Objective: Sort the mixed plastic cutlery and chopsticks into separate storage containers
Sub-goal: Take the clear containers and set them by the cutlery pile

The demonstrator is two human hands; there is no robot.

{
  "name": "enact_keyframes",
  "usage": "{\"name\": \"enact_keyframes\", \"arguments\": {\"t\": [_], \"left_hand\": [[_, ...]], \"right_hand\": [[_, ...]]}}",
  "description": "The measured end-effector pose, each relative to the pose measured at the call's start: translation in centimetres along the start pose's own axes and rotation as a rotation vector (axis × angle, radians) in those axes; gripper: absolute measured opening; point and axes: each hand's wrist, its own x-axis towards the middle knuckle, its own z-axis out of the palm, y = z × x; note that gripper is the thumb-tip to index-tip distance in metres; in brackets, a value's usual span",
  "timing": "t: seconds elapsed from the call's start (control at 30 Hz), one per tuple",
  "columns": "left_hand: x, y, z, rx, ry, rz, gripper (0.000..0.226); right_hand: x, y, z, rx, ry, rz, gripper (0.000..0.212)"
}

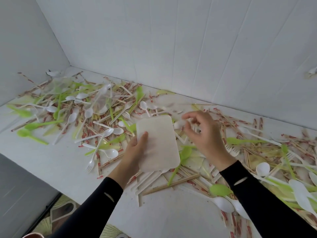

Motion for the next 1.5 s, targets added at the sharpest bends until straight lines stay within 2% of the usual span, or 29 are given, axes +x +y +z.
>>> {"name": "enact_keyframes", "arguments": {"t": [0.1,0.13,0.23,0.3,0.37,0.43,0.5,0.6,0.7,0.73,0.8,0.83,0.87,1.0,1.1,1.13,1.17,1.27,1.4,1.5], "left_hand": [[1.7,1.1,-0.4,-0.062,-0.004,-0.121,0.036],[2.2,1.5,-1.0,-0.124,-0.053,-0.171,0.045],[2.6,2.9,-2.9,-0.252,-0.208,-0.308,0.084],[2.9,3.0,-4.0,-0.246,-0.283,-0.349,0.096],[4.2,3.8,-5.2,-0.195,-0.337,-0.34,0.088],[5.3,4.5,-5.8,-0.112,-0.359,-0.279,0.063],[6.7,4.6,-7.1,-0.02,-0.333,-0.223,0.048],[8.7,5.6,-9.5,0.001,-0.321,-0.184,0.045],[10.6,6.9,-12.5,-0.002,-0.339,-0.176,0.044],[11.2,7.2,-13.3,0.014,-0.335,-0.165,0.045],[12.3,7.7,-15.0,0.042,-0.316,-0.148,0.05],[12.9,8.2,-15.9,0.051,-0.319,-0.146,0.053],[13.3,8.5,-16.6,0.056,-0.33,-0.145,0.055],[14.8,9.8,-18.9,0.114,-0.366,-0.131,0.057],[15.9,10.6,-20.1,0.132,-0.346,-0.108,0.046],[16.1,10.9,-20.3,0.112,-0.339,-0.131,0.038],[16.5,11.2,-20.6,0.083,-0.338,-0.164,0.04],[17.7,11.8,-21.2,0.03,-0.361,-0.206,0.065],[17.8,11.8,-21.2,0.081,-0.372,-0.187,0.066],[17.6,11.3,-21.0,0.089,-0.41,-0.193,0.066]], "right_hand": [[0.0,1.0,1.6,-0.199,-0.09,-0.322,0.014],[-0.1,1.6,2.0,-0.254,-0.122,-0.386,0.014],[0.0,3.3,3.1,-0.286,-0.219,-0.452,0.015],[0.1,3.9,3.4,-0.268,-0.267,-0.443,0.014],[1.0,4.2,4.9,-0.258,-0.293,-0.437,0.009],[1.8,3.7,6.7,-0.249,-0.346,-0.416,0.007],[3.1,3.2,8.8,-0.171,-0.391,-0.327,0.011],[5.9,3.3,12.0,-0.032,-0.278,0.013,0.017],[9.2,4.8,14.5,-0.061,-0.138,0.552,0.009],[10.0,5.4,15.0,0.004,-0.112,0.766,0.012],[11.3,6.0,15.9,0.342,-0.046,1.171,0.029],[11.7,6.2,16.4,0.467,0.008,1.293,0.035],[12.1,6.5,16.8,0.49,0.038,1.351,0.039],[13.3,7.7,18.6,0.328,0.135,1.378,0.042],[13.7,8.0,19.2,0.305,0.193,1.408,0.027],[13.7,8.0,19.2,0.341,0.218,1.427,0.021],[13.6,8.0,19.3,0.399,0.254,1.445,0.018],[13.1,7.5,19.1,0.551,0.369,1.457,0.019],[13.0,5.5,19.2,0.685,0.491,1.347,0.019],[13.2,2.2,19.8,0.729,0.457,1.268,0.018]]}}
